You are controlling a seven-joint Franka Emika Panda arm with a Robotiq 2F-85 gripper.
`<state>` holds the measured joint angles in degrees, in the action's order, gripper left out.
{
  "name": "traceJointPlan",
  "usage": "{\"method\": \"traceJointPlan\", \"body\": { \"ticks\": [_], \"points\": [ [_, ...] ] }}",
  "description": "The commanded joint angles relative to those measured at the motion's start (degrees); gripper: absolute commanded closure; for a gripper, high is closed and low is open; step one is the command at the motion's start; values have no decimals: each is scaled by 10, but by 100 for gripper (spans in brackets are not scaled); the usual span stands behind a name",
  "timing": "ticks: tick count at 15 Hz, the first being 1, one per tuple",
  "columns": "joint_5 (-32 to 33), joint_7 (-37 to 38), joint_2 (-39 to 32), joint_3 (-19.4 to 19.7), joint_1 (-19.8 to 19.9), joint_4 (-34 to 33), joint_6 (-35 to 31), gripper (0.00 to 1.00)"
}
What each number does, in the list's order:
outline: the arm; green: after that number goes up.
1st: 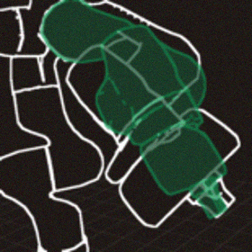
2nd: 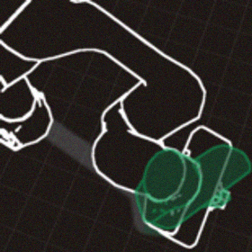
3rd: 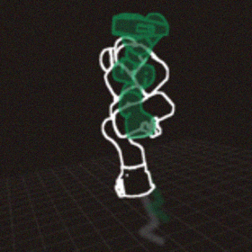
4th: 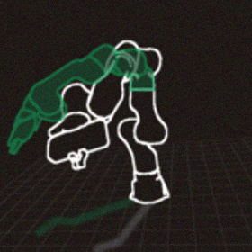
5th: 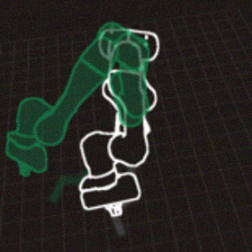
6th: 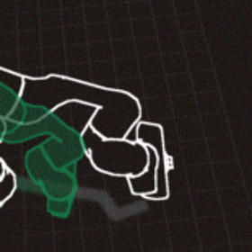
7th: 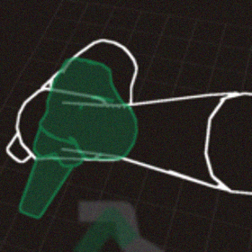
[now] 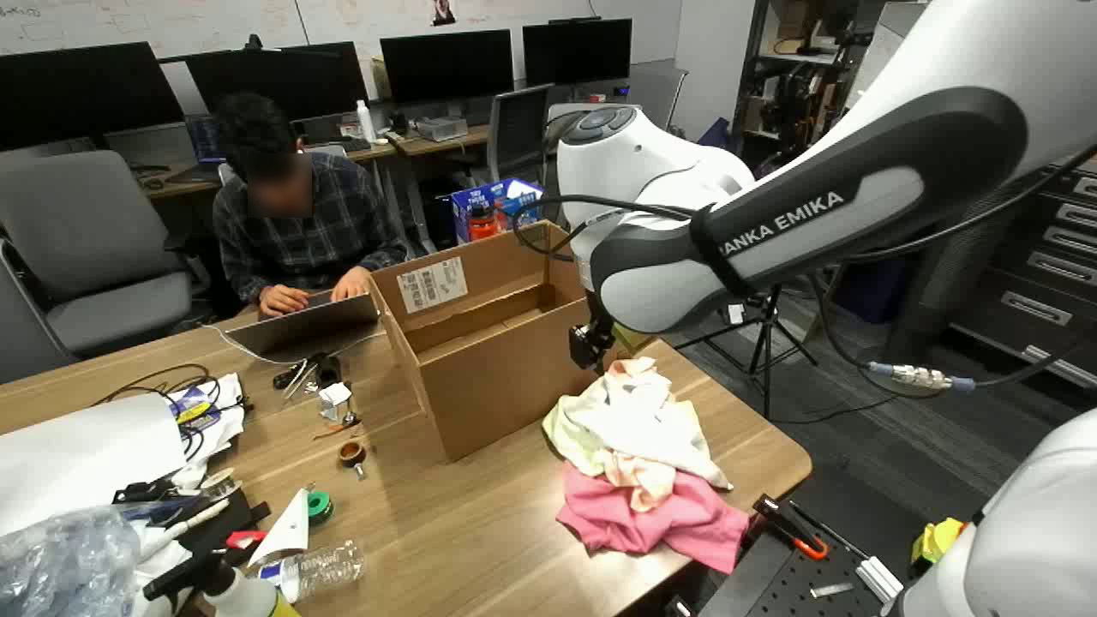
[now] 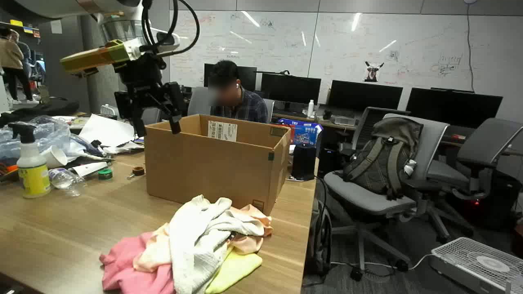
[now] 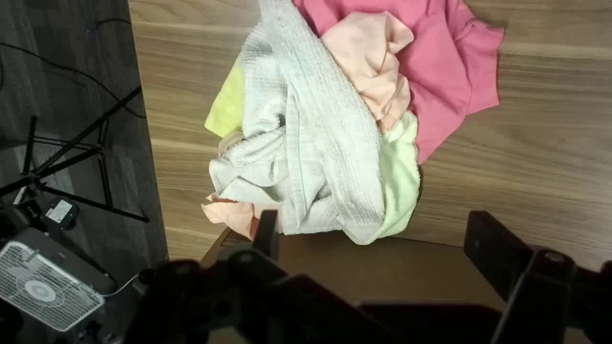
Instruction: Pick the clothes and put them in the box
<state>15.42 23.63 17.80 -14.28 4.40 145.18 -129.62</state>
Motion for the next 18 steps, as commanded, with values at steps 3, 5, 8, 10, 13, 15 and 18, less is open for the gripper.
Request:
{"method": "traceJointPlan", "body": {
  "ticks": [3,5,8,10,13,15,18],
  "points": [
    [6,4,0,16,-17,-8,3,0],
    [6,4,0,16,-17,-9,3,0],
    [6,4,0,16,-17,-9,3,0],
    [6,4,0,16,-17,-9,3,0],
    [12,6,-7,17,-18,-13,-1,0],
    [21,6,-15,18,-19,-19,-6,0],
    [43,23,-38,17,-13,-38,-16,0]
  ]
}}
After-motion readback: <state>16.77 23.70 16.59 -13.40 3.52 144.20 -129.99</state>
